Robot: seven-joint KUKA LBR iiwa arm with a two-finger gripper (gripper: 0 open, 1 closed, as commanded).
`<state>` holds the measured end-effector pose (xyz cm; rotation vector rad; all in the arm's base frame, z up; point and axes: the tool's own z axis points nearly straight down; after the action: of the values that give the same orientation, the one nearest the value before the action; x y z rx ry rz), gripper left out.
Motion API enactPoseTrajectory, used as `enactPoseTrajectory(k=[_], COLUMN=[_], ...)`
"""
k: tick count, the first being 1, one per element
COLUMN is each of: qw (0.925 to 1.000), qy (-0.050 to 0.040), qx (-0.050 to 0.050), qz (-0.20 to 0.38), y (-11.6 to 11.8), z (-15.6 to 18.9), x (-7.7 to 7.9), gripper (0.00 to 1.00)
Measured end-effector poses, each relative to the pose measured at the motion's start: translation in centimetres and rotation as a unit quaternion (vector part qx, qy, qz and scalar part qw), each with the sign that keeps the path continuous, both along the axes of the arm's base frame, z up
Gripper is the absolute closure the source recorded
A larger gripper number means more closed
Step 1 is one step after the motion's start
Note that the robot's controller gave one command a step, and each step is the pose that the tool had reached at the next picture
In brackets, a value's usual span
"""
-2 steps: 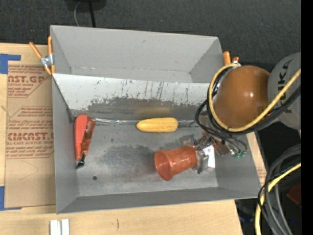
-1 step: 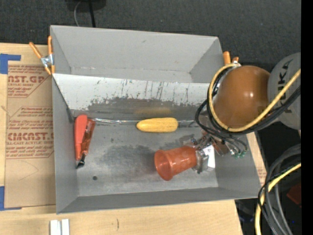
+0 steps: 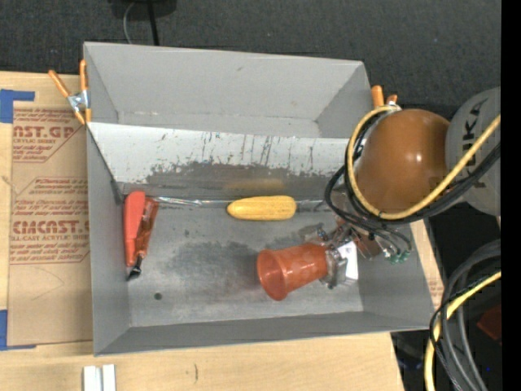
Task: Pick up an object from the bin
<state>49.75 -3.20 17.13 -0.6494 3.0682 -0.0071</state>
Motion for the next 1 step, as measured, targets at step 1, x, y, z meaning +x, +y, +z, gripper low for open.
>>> enactPoseTrajectory(k=[1], qw=[1.0], qy=[0.0], qx=[0.0], qz=[0.0], y=[0.0], z=[0.0], x=[0.0], gripper=[1.0])
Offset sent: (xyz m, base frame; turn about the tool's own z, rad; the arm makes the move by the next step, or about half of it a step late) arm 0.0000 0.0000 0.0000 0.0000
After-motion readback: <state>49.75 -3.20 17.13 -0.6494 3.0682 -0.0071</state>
